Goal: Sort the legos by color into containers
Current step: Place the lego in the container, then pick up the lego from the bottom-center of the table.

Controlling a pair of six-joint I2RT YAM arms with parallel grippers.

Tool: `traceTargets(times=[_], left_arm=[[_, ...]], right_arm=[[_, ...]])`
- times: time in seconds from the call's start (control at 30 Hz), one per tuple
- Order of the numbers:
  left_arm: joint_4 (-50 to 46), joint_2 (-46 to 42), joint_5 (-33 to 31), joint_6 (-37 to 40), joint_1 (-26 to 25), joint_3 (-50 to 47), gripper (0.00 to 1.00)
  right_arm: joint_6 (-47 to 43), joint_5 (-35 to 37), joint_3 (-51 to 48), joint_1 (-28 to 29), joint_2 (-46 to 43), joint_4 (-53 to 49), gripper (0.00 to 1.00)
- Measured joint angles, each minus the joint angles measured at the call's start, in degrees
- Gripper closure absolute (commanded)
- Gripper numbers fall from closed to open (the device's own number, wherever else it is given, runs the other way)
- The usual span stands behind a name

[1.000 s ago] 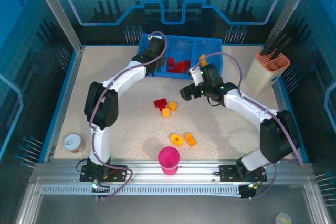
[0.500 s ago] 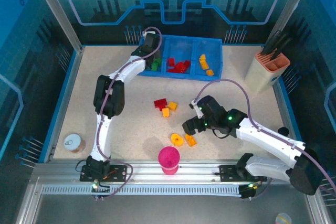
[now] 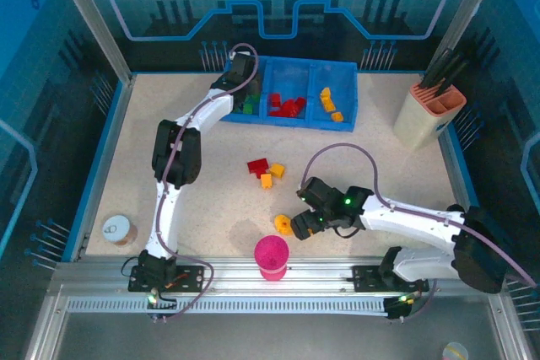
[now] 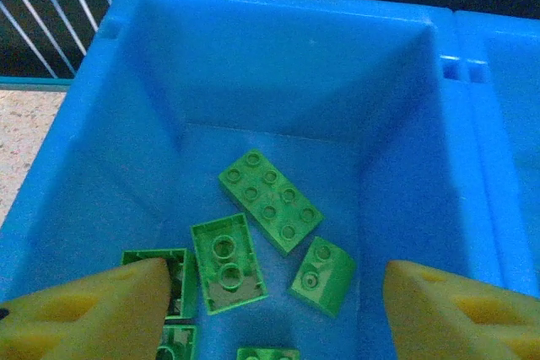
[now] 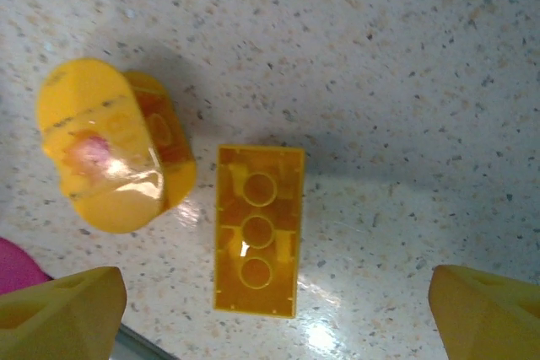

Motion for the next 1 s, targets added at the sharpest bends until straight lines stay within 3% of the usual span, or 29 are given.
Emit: traceTargets(times=[0.13,0.4,0.83,1.0], left_arm=[[-0.8,-2.9,2.4,0.4,0.0,-0.3,0.29],[0.1,-17.9,5.2,1.9,0.0,-4.5,0.23],[2.4,-36.1,7.1,3.2,0.0,-21.4,0.20],[1.6,-44.9,7.9,5.4,0.1,-29.6,0.09]], right_arm=[[-0.6,0.6,0.0,0.0,2.2,-0.2,0.12],[-2.6,0.5,0.8,1.2,9.4,1.3,0.17],[-5.8,-0.7,4.0,2.2,16.4,2.0,0.54],[-6.5,-0.7,4.2,2.2,16.5,2.3,0.65]])
